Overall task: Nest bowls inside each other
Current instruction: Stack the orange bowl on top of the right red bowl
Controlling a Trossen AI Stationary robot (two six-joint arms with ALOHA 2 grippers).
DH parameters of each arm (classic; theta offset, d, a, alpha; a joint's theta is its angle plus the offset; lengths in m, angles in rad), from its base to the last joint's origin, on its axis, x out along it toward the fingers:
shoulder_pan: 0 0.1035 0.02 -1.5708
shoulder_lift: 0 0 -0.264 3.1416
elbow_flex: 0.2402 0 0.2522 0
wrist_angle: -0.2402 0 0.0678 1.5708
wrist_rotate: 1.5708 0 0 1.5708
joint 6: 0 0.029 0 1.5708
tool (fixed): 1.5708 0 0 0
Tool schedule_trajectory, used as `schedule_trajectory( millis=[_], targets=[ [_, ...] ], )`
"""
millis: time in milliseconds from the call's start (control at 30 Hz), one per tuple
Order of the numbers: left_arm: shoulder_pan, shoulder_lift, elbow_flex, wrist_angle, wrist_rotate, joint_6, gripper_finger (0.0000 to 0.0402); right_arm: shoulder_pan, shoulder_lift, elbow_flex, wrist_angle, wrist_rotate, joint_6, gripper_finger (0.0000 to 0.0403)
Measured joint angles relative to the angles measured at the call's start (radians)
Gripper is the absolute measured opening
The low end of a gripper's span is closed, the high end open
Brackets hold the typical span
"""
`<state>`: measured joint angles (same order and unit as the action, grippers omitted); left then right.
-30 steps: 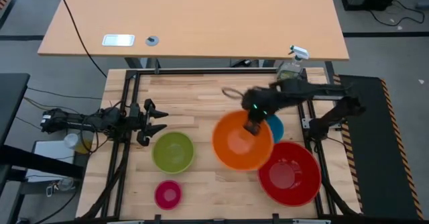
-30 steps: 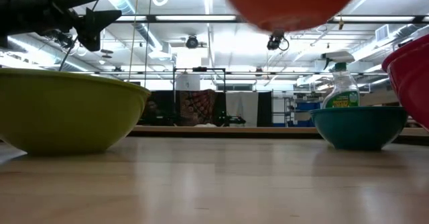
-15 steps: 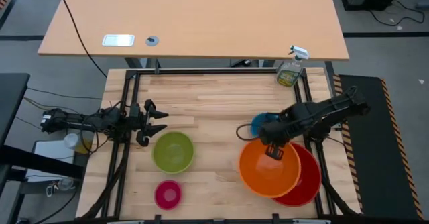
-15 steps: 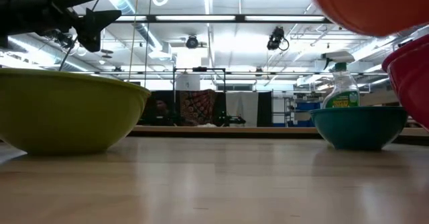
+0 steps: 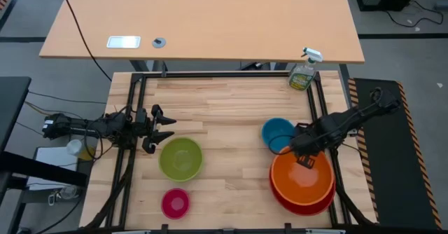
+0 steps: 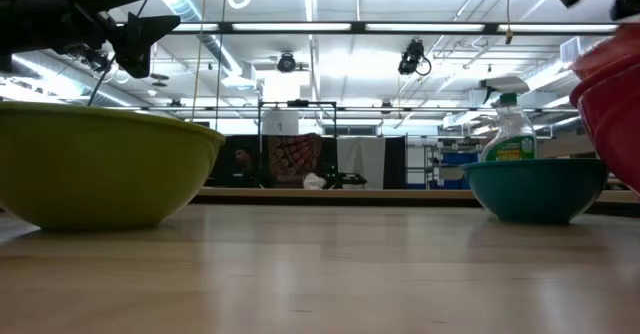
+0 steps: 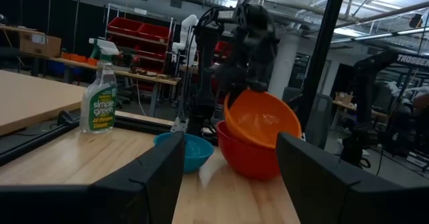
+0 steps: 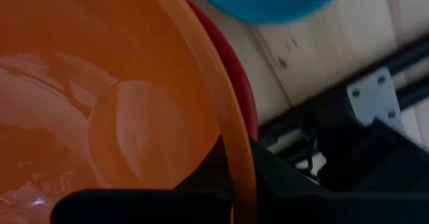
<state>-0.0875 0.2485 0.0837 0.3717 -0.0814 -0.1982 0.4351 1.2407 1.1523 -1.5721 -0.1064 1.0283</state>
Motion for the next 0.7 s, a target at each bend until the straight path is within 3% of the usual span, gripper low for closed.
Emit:
schedule_trajectory(
  millis=[333, 600, 700],
  targets=[
    [0.000, 0.000, 0.000, -0.002, 0.000, 0.003, 0.0238, 0.009, 0.037, -0.156, 0.098, -0.045, 0.080, 0.0054],
    [0.000, 0.000, 0.000, -0.003, 0.000, 0.002, 0.0238, 0.008, 0.068, -0.155, 0.160, -0.054, 0.097, 0.0158],
    [0.000, 0.000, 0.000, -0.003, 0.000, 0.003, 0.0238, -0.002, 0.068, -0.128, 0.094, -0.120, 0.090, 0.0199]
  ],
)
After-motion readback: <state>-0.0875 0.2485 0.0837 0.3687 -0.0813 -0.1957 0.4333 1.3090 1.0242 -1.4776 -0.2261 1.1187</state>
